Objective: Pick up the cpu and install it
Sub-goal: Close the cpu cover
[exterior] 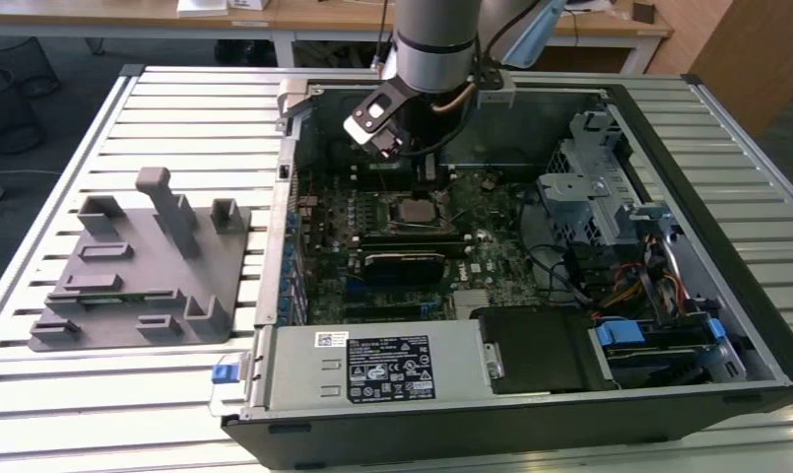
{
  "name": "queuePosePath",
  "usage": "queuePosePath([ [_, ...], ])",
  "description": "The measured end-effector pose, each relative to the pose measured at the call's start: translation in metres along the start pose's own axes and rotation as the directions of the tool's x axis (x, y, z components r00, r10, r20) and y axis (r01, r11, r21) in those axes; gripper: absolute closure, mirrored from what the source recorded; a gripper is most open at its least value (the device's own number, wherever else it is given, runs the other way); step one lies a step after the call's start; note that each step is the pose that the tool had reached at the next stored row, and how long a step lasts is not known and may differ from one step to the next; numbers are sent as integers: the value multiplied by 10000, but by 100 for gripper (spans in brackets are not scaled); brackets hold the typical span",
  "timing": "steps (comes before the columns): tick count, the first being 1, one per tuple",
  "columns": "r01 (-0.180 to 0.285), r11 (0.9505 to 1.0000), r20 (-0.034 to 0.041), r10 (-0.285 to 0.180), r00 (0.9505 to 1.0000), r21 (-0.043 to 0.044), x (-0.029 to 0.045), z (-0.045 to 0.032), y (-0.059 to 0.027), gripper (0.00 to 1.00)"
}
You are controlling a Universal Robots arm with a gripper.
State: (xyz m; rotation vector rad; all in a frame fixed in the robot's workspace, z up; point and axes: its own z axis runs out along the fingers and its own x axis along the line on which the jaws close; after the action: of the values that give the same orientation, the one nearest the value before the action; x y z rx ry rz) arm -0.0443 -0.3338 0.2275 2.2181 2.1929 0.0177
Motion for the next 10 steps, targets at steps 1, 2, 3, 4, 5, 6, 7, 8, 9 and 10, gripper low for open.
queuePosePath([
  [1,0,10000,0,0,10000,0,0,-8,0,89],
  [2,0,10000,0,0,10000,0,0,-15,0,89],
  [3,0,10000,-1,0,10000,0,0,-19,1,89],
  [4,-1,10000,0,1,10000,0,0,-22,1,89],
  [5,0,10000,-1,0,10000,0,0,-26,1,89],
  [6,0,10000,0,0,10000,0,0,-32,1,89],
  [7,0,10000,0,0,10000,0,-1,-43,1,89],
  [8,0,10000,1,0,10000,0,-1,-57,1,89],
  [9,0,10000,0,0,10000,0,-1,-71,2,89],
  [10,0,10000,0,0,10000,0,-1,-88,2,89],
])
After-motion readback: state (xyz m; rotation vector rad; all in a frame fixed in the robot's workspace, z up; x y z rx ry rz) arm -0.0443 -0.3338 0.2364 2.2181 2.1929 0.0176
